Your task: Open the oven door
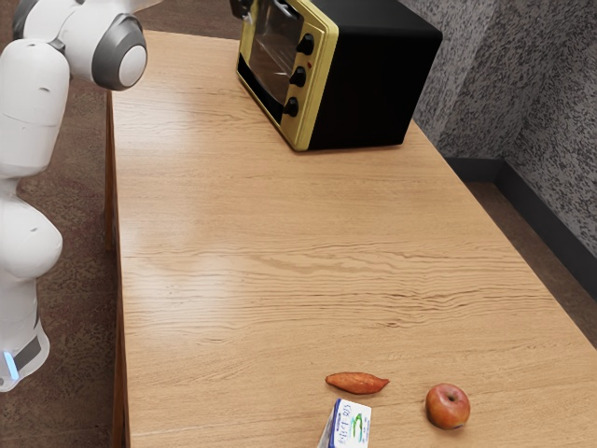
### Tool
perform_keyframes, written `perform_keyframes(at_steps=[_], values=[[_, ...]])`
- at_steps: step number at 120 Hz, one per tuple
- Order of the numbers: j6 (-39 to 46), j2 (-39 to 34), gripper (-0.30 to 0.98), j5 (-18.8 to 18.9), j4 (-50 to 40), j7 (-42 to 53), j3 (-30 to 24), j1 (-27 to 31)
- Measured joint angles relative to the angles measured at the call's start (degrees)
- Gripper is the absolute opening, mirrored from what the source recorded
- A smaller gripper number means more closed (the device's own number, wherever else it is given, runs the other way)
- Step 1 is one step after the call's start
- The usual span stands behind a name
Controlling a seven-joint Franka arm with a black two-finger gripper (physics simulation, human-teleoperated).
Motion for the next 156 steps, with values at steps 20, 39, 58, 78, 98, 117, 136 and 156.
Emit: perform_keyframes(at_steps=[20,39,58,78,98,117,136,156], values=[[1.1,0.5,0.68,0.0,0.4,0.5,-0.9,-0.1],[1.9,0.9,0.68,-0.1,0.6,0.8,-1.3,0.1],[2.3,1.5,0.68,0.0,0.0,1.1,-1.4,0.2],[2.5,0.3,0.68,0.1,-2.3,1.2,-1.4,0.1],[2.5,-0.7,0.69,0.0,-4.1,1.3,-1.2,0.1],[2.5,-2.1,0.69,0.5,-6.9,1.3,-1.3,0.7],[2.9,-4.4,0.69,0.5,-11.1,1.3,-1.1,1.0],[3.2,-6.1,0.69,0.5,-13.9,1.2,-0.8,1.6]])
